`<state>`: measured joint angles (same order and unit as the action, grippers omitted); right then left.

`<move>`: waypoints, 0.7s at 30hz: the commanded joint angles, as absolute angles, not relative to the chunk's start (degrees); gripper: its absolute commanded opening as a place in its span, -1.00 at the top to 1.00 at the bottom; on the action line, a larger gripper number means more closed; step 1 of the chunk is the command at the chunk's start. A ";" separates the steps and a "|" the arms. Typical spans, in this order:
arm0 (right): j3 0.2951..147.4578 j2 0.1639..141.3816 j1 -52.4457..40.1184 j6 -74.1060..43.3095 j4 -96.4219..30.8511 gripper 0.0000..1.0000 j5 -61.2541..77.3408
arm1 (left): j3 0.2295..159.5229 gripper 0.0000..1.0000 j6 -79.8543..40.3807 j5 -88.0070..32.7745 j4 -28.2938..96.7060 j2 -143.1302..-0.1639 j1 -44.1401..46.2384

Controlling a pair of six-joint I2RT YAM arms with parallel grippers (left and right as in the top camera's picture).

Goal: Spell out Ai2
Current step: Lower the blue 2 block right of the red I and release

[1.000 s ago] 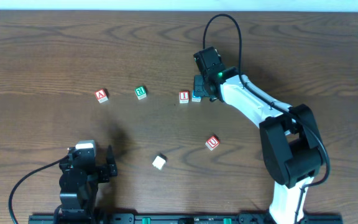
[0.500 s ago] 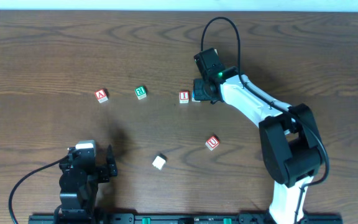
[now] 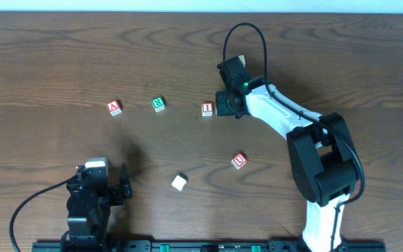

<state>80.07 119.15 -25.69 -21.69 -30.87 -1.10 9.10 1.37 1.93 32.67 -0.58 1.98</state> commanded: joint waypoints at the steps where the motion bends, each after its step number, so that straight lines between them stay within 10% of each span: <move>1: 80.18 119.55 -25.63 -19.59 -30.39 0.98 0.78 | 8.54 -0.90 1.74 2.76 32.60 -0.21 1.78; 21: 80.18 119.55 -26.22 -22.57 -30.83 0.97 0.49 | 8.54 -0.91 1.74 2.76 32.60 -0.21 1.78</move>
